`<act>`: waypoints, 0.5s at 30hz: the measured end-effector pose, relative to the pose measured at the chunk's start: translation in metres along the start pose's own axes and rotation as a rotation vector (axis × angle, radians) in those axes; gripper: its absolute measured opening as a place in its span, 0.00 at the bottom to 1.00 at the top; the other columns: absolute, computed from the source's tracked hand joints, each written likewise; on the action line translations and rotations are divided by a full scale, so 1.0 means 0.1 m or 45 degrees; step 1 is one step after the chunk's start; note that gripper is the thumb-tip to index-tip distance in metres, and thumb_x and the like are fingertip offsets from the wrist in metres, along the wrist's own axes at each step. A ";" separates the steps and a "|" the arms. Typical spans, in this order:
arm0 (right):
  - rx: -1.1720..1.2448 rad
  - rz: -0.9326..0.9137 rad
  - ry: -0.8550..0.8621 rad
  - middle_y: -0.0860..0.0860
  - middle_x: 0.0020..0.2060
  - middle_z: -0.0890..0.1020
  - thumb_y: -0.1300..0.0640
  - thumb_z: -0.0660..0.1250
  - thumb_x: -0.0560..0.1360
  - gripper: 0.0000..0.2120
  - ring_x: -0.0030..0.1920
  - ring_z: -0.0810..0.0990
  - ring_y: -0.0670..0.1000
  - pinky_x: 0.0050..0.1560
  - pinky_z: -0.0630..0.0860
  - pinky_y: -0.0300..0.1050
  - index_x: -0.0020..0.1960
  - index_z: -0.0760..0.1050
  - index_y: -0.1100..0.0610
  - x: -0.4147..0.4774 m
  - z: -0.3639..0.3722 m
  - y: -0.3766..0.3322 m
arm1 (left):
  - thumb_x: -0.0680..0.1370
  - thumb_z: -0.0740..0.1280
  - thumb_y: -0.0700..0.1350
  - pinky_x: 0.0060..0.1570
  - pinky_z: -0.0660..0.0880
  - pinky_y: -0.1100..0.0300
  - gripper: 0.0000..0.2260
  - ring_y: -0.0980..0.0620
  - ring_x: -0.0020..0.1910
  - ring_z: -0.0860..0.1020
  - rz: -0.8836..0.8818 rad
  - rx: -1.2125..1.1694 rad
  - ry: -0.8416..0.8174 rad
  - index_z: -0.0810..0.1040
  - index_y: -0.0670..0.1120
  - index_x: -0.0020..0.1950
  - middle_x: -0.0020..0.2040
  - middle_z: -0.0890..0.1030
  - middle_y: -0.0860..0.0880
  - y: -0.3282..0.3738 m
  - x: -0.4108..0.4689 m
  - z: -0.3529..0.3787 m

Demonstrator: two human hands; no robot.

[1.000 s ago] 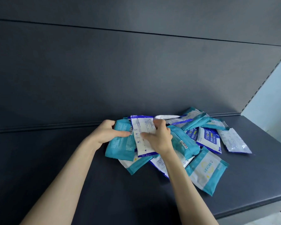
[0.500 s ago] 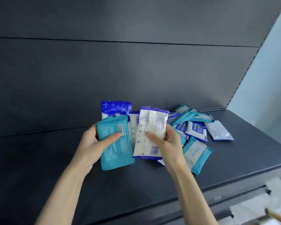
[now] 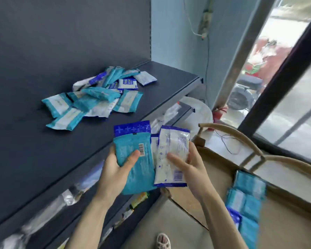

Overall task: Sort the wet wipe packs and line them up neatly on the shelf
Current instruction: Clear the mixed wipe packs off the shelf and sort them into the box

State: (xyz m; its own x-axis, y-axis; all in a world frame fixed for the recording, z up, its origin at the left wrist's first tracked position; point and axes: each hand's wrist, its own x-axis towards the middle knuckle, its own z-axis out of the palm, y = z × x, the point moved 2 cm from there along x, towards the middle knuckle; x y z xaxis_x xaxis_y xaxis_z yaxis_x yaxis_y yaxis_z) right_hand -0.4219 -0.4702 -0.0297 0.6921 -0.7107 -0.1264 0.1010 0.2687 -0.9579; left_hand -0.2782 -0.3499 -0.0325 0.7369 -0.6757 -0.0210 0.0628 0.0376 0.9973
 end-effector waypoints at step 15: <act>0.036 0.152 0.700 0.55 0.54 0.81 0.58 0.66 0.77 0.16 0.49 0.84 0.54 0.41 0.82 0.46 0.62 0.66 0.53 -1.98 -2.89 0.52 | 0.71 0.68 0.51 0.40 0.80 0.60 0.16 0.52 0.48 0.83 -0.511 0.083 -0.720 0.76 0.47 0.57 0.50 0.84 0.50 -1.33 -1.37 2.78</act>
State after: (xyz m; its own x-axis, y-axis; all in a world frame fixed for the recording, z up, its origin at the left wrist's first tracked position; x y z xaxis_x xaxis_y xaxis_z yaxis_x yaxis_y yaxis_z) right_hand -0.7604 -0.5029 -0.1291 0.2263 -0.9065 -0.3563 0.0689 0.3798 -0.9225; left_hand -0.5753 -0.4671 -0.1430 0.2005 -0.9086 -0.3664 0.2035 -0.3272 0.9228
